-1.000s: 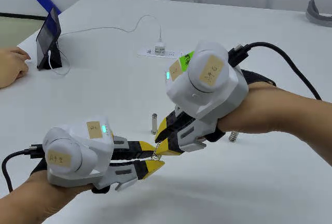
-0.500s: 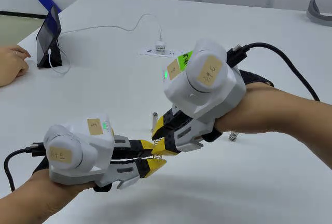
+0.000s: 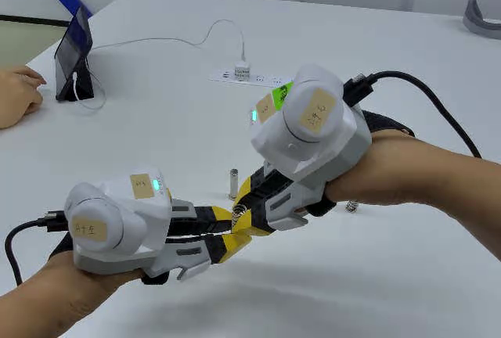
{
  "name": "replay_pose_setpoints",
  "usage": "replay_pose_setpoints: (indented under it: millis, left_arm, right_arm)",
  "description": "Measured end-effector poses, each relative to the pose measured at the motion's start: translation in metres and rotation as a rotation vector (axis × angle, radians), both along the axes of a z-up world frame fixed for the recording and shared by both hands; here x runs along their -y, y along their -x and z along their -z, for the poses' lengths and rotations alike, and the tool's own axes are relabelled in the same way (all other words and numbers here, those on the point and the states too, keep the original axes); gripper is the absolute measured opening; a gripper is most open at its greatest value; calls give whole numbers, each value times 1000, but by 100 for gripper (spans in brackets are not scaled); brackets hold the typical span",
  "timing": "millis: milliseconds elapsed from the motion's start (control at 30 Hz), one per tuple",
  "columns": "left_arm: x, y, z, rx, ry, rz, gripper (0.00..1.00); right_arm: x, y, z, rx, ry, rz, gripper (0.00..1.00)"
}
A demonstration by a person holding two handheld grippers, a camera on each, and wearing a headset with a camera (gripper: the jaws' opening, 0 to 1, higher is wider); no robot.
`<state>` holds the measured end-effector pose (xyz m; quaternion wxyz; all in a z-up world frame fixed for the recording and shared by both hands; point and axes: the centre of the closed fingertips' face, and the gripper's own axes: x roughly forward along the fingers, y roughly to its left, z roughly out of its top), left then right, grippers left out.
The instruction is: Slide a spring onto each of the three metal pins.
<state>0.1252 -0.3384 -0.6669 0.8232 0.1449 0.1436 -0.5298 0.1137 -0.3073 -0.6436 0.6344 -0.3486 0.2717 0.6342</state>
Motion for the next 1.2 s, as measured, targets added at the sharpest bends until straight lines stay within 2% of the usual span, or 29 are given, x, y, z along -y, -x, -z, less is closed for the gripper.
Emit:
replay_pose_setpoints:
  millis: [333, 800, 1200]
  left_arm:
    - [-1, -2, -1, 7, 7, -15, 12]
    - [-11, -7, -1, 5, 15, -50, 26]
    - [-25, -14, -1, -3, 26, -107, 41]
  right_arm:
    - [-1, -2, -1, -14, -10, 22, 12]
    - [0, -8, -4, -10, -13, 39, 12]
    - [4, -20, -11, 1, -28, 75, 12]
